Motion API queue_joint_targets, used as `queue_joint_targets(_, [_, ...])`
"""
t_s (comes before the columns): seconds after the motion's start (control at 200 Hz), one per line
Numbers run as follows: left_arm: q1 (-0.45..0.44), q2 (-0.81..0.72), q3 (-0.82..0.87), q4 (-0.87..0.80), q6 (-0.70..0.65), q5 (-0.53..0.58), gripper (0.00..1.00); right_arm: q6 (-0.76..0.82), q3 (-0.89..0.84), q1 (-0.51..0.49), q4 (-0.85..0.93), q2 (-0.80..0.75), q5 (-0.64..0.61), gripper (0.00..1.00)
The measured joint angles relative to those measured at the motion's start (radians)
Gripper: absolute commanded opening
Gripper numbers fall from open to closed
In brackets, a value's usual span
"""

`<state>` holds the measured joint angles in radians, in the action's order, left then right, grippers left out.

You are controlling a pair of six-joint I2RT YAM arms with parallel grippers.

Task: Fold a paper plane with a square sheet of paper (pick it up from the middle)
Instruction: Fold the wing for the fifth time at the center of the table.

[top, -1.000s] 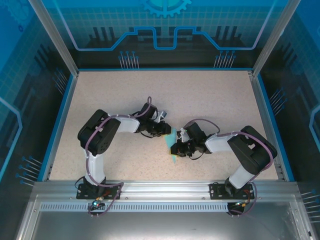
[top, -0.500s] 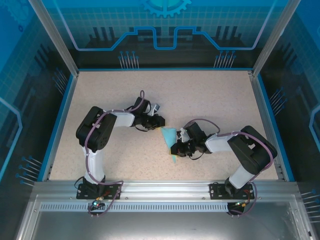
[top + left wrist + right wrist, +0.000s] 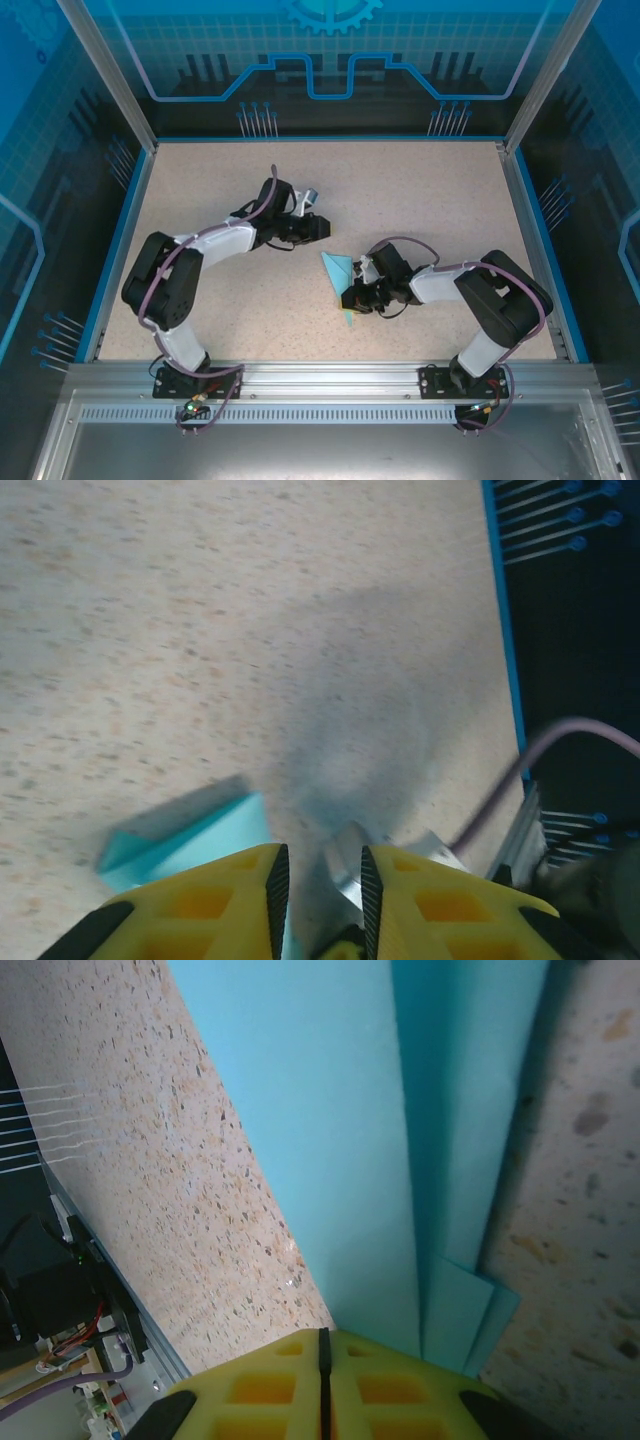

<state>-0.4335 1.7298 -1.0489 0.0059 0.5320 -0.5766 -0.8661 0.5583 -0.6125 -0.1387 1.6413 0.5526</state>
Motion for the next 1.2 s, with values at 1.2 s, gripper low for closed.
queue_joint_targets(1.2, [-0.117,0.159,0.150,0.162,0.146,0.001,0.11,-0.008,0.013,0.006,0.003,0.024,0.029,0.09])
